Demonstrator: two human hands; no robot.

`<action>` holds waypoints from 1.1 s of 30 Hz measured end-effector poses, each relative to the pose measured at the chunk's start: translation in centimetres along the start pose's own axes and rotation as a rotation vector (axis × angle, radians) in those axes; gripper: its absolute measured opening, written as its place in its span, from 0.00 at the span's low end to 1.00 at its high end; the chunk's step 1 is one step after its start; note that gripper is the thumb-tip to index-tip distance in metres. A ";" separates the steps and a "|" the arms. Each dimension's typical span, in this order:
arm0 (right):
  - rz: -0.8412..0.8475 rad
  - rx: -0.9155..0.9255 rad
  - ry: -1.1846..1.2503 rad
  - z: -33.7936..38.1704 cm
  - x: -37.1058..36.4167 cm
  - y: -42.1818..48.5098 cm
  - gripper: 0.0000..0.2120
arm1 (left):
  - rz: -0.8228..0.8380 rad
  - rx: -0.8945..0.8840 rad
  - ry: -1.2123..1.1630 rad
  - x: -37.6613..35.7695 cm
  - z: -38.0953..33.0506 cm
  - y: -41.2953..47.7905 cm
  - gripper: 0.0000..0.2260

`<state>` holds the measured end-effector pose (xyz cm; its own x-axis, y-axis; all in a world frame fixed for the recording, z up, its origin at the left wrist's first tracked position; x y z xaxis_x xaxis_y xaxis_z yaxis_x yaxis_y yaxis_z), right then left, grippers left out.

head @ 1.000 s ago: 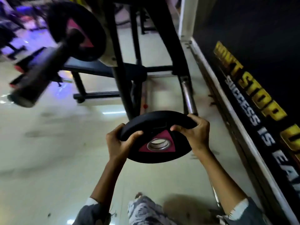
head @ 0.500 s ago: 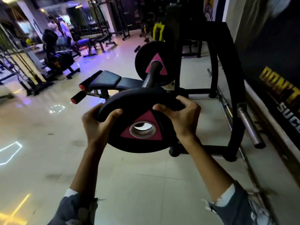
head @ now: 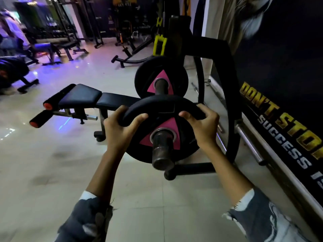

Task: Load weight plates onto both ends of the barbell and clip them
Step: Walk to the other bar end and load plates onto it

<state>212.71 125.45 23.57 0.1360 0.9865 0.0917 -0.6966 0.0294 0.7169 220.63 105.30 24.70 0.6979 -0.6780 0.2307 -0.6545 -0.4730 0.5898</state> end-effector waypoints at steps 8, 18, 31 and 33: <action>0.003 0.200 -0.120 -5.0 -3.4 4.4 0.35 | 0.111 -0.135 0.057 -3.8 4.0 7.0 0.31; 0.021 0.212 -0.156 -13.0 -9.0 13.4 0.38 | 0.114 -0.044 0.027 -9.8 9.4 17.2 0.31; -0.036 0.141 -0.083 -16.5 -10.6 15.9 0.37 | 0.185 -0.046 -0.043 -11.7 12.0 20.9 0.26; 0.009 0.059 0.024 -16.4 -10.5 16.4 0.34 | 0.248 -0.050 -0.149 -11.4 12.5 21.3 0.23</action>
<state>188.31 118.18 22.97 0.1123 0.9903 0.0820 -0.6547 0.0116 0.7558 195.11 95.97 24.97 0.4651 -0.8466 0.2587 -0.7824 -0.2564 0.5676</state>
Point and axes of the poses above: each hand's wrist, its own y-axis towards the middle knuckle, its own x-axis out of the back of the hand, z = x × y, the point moved 2 cm from there along y, towards the middle knuckle, and after that the axes turned 7 degrees about x, right-handed, at the moved point
